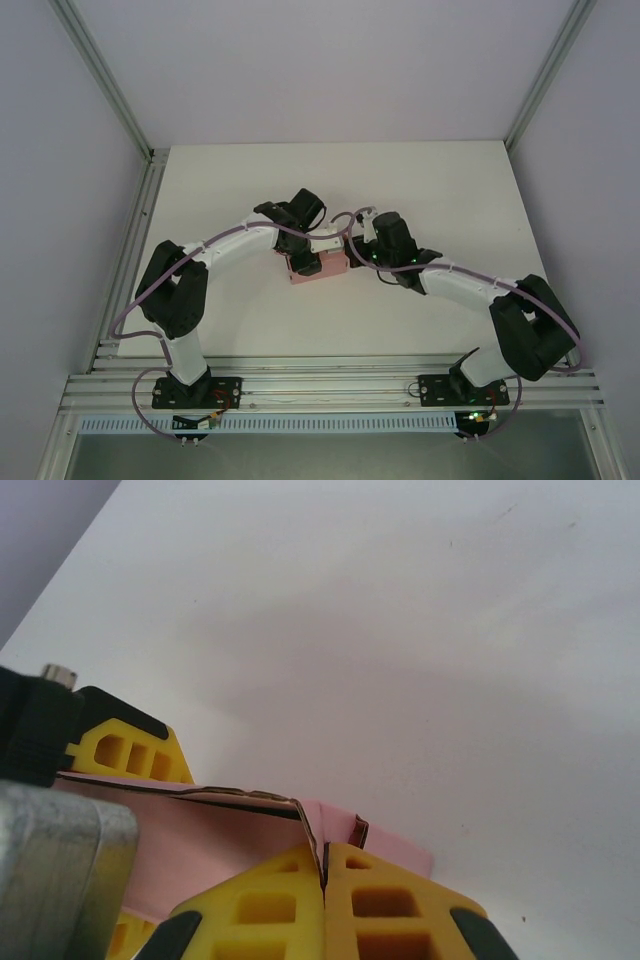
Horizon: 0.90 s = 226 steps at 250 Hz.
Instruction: Assemble paper box
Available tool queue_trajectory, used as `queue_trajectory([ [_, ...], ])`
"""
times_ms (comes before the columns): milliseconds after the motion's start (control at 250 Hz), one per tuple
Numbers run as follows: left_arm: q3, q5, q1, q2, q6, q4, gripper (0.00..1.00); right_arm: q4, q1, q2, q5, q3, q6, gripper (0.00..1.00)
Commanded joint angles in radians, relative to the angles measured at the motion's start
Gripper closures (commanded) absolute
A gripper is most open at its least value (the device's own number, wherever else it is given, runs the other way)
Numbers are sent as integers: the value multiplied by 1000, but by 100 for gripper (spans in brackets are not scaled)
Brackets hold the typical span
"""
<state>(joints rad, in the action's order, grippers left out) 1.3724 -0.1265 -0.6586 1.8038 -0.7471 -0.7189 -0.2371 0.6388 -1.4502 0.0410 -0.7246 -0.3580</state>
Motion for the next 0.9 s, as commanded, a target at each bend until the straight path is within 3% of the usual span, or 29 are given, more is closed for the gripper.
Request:
queue_trajectory([
  [0,6,-25,-16,21,-17,137,56,58,44,-44,16,84,-1,100],
  [315,19,22,-17,-9,54,176,48,33,123,-59,-172,126,0,100],
  [543,21,65,-16,-46,98,194,41,34,143,-67,-216,140,-20,100],
  [751,3,105,-16,-153,131,173,15,61,144,-41,-245,121,-28,100],
  [811,-21,119,-16,-199,154,181,1,83,144,-34,-254,107,-42,100],
  [899,-86,159,-14,-279,206,213,0,136,151,-20,-288,73,-72,100],
])
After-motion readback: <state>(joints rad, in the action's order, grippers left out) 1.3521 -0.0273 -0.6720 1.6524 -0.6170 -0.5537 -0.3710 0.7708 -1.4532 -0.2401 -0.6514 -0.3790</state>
